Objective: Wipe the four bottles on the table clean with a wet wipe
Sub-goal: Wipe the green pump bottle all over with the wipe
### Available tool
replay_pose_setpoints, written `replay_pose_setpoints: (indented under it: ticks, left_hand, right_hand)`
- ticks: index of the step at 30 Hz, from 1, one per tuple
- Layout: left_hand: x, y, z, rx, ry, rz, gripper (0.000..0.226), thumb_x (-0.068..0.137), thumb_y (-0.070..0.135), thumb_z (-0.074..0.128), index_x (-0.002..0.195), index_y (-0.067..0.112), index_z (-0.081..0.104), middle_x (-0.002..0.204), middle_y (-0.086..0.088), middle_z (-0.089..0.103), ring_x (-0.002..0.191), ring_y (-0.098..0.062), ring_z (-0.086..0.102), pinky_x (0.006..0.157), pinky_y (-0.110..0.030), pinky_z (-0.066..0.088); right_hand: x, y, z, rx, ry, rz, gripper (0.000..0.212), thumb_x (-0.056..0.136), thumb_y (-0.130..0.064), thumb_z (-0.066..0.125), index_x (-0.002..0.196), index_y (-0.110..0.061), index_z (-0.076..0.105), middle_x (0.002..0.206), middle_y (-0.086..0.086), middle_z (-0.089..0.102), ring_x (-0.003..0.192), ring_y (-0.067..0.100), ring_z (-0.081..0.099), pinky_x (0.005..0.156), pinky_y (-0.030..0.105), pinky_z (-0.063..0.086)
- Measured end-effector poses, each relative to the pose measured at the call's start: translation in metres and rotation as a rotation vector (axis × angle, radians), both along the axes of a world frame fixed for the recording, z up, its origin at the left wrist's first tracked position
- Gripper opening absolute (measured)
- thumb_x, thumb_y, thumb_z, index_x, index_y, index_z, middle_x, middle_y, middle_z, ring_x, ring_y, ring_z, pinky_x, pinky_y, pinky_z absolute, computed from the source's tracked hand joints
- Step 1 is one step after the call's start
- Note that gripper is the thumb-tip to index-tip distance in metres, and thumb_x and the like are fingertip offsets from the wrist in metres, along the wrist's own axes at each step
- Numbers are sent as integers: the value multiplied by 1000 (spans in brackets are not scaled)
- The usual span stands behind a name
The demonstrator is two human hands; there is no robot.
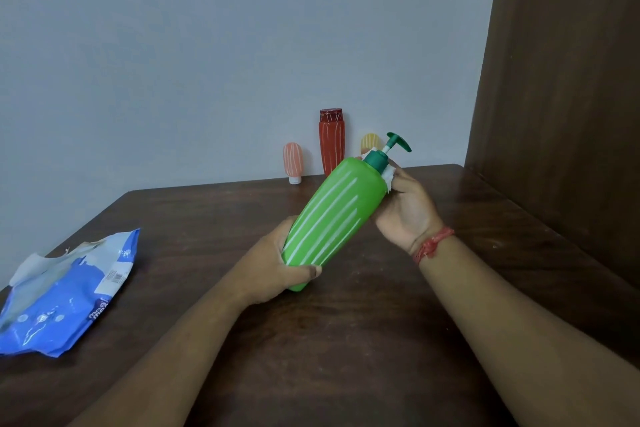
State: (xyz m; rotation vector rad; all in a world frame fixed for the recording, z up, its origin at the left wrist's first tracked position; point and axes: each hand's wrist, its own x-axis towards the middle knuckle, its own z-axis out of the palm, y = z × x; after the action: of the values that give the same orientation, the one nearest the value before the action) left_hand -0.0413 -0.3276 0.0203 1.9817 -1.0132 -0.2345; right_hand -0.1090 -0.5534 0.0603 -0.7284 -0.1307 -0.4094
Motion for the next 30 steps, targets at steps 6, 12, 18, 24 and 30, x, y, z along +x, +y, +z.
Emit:
replay_pose_setpoints:
  ticks: [6, 12, 18, 24, 30]
  left_hand:
    - [-1, -1, 0, -31, 55, -30, 68, 67, 31, 82, 127, 43, 52, 109, 11, 68, 99, -7, 66, 82, -24, 52]
    - [-1, 0, -3, -73, 91, -29, 67, 68, 25, 82, 127, 40, 54, 109, 12, 70, 99, -7, 67, 80, -22, 51]
    - [-1, -2, -1, -66, 101, -20, 68, 68, 27, 81, 129, 39, 53, 109, 12, 70, 99, -6, 67, 79, -21, 50]
    - [0, -4, 2, 12, 78, -23, 69, 67, 34, 82, 128, 43, 52, 110, 11, 68, 100, -5, 65, 85, -27, 53]
    - [-2, -3, 1, -19, 98, -22, 70, 66, 33, 81, 130, 40, 52, 109, 10, 69, 98, -6, 66, 80, -22, 51]
  right_hand:
    - [-11, -9, 3, 38, -104, 317, 46, 84, -17, 41, 120, -2, 67, 118, 11, 67, 113, 27, 62, 116, 44, 33]
    - [-8, -10, 1, -189, -117, 200, 33, 85, -20, 65, 115, -7, 70, 114, 9, 71, 106, 23, 66, 95, 38, 52]
    - [4, -15, -8, -221, -38, -45, 31, 86, -18, 63, 115, -6, 69, 107, 11, 69, 102, 27, 58, 92, 36, 48]
    - [8, -12, 0, -176, 66, -137, 41, 90, 10, 47, 121, -10, 65, 103, 10, 71, 94, 27, 64, 88, 43, 50]
    - [-7, -23, 1, -159, -117, 211, 50, 80, -8, 55, 130, -14, 60, 118, 13, 65, 108, 28, 62, 98, 42, 44]
